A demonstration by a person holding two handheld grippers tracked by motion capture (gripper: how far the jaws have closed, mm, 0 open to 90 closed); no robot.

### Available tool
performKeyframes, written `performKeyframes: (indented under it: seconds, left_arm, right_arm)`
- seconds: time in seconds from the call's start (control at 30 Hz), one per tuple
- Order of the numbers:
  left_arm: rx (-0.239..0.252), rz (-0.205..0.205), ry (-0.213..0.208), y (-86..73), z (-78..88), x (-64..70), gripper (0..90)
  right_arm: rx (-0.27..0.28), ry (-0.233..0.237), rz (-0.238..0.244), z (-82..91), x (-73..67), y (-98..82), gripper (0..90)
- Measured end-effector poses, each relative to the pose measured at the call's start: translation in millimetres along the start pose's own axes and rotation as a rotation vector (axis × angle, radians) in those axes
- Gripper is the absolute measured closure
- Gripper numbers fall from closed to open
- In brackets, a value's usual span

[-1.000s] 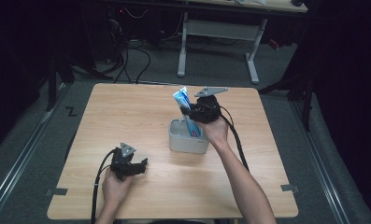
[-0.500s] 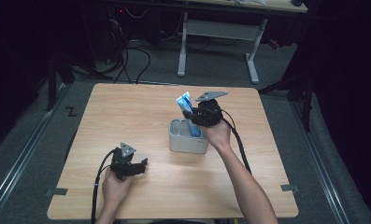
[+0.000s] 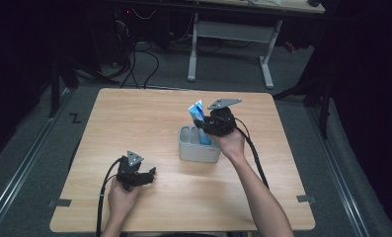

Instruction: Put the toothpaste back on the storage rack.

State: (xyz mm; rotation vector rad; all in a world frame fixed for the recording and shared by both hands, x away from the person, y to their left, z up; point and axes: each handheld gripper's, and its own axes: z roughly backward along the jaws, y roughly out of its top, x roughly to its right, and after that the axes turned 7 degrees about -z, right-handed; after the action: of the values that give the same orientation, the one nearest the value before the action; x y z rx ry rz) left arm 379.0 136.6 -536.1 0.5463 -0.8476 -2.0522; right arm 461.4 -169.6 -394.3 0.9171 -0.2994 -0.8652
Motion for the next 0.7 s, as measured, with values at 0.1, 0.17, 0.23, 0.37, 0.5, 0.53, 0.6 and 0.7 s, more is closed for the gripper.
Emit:
performKeyframes:
  seconds: [0.1,0.17,0.23,0.37,0.5,0.53,0.6,0.7]
  left_arm:
    - [0.001,0.000,-0.001,0.0,-0.1,0.0,23.3]
    - [0.001,0.000,0.000,0.0,-0.1,0.0,23.3]
    - [0.001,0.000,0.000,-0.1,-0.1,0.0,23.3]
    - [0.001,0.000,0.000,-0.1,-0.1,0.0,23.3]
    - [0.001,0.000,0.000,-0.1,-0.1,0.0,23.3]
    - [0.001,0.000,0.000,-0.1,-0.1,0.0,23.3]
    - [0.001,0.000,0.000,0.0,-0.1,0.0,23.3]
    - [0.001,0.000,-0.001,-0.1,-0.1,0.0,23.3]
  right_arm:
    - [-0.009,0.001,-0.004,-2.3,1.0,-3.8,71.5]
    - [-0.010,0.000,-0.010,-3.4,2.2,-6.9,71.5]
    - [-0.014,0.002,-0.016,-3.7,3.5,-9.0,71.5]
    - [-0.017,-0.001,-0.008,-4.5,3.7,-11.2,71.5]
    - [-0.024,0.002,-0.006,-5.6,3.2,-12.8,71.4]
    - [-0.025,0.000,-0.005,-5.7,3.0,-13.3,71.4]
    - [-0.026,0.006,-0.009,-6.7,3.0,-14.8,71.4]
    - [-0.031,0.003,-0.003,-8.2,3.3,-17.7,71.0]
